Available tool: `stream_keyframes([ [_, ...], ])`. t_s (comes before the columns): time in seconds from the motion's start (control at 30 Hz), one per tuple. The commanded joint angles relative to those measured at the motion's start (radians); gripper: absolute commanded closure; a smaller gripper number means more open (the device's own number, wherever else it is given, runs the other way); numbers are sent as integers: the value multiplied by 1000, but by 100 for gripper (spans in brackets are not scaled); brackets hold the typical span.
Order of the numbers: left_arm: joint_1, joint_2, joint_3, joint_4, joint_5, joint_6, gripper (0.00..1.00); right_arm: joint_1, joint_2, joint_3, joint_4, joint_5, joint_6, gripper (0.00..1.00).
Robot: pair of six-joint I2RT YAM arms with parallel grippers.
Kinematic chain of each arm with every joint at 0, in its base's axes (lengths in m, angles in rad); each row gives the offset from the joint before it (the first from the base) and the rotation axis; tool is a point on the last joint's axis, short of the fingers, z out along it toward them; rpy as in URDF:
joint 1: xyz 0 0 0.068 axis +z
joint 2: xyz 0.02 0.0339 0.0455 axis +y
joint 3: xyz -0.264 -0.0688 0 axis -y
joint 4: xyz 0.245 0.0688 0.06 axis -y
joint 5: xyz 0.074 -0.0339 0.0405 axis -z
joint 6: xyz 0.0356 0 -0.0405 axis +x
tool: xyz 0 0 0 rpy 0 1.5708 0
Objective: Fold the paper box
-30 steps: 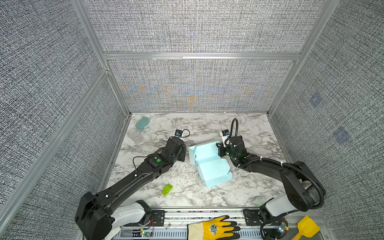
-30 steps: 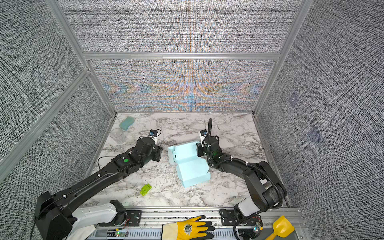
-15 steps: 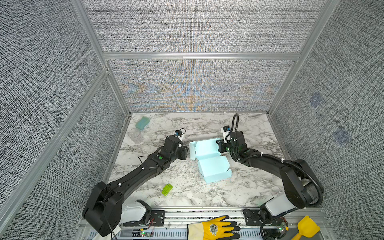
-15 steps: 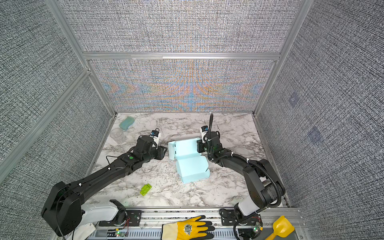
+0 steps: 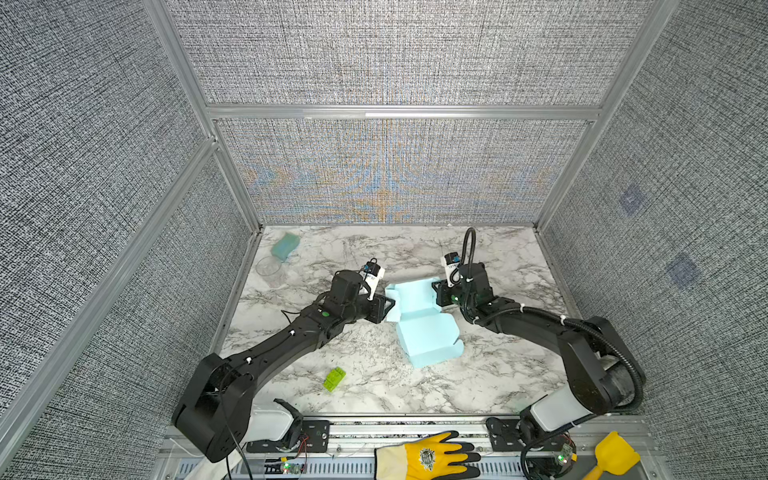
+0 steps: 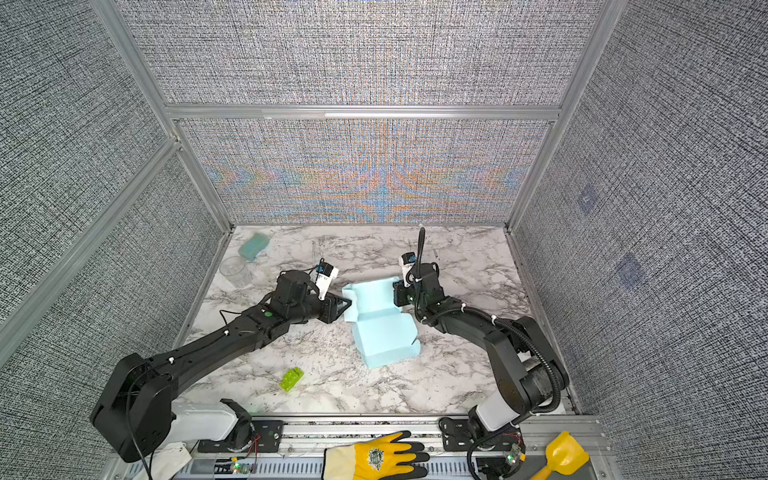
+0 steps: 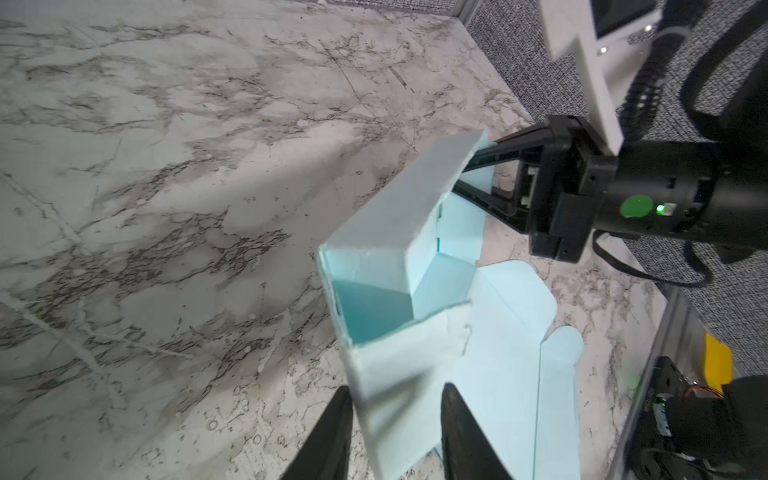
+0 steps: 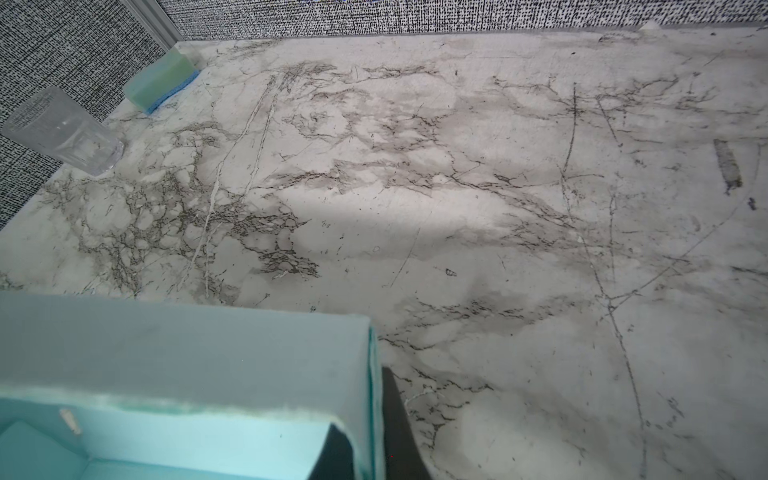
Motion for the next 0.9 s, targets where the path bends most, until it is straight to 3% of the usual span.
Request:
stream_keyframes([
  [0.0, 2, -13, -21, 83, 77, 13, 63, 1, 5, 9, 3, -6, 16, 100],
  [0.2, -4, -2, -35, 120, 77, 16, 68, 4, 8, 17, 7, -12, 26, 100],
  [0.47, -36, 30, -3, 71, -6, 61, 71, 10, -16, -7, 29, -21, 26, 100],
  [0.67, -36, -49, 4, 15, -37, 74, 70, 13, -12, -8, 34, -18, 28, 100],
  [0.87, -31, -188, -19, -112, -259, -1, 64, 13, 3, -7, 43, -17, 26, 100],
])
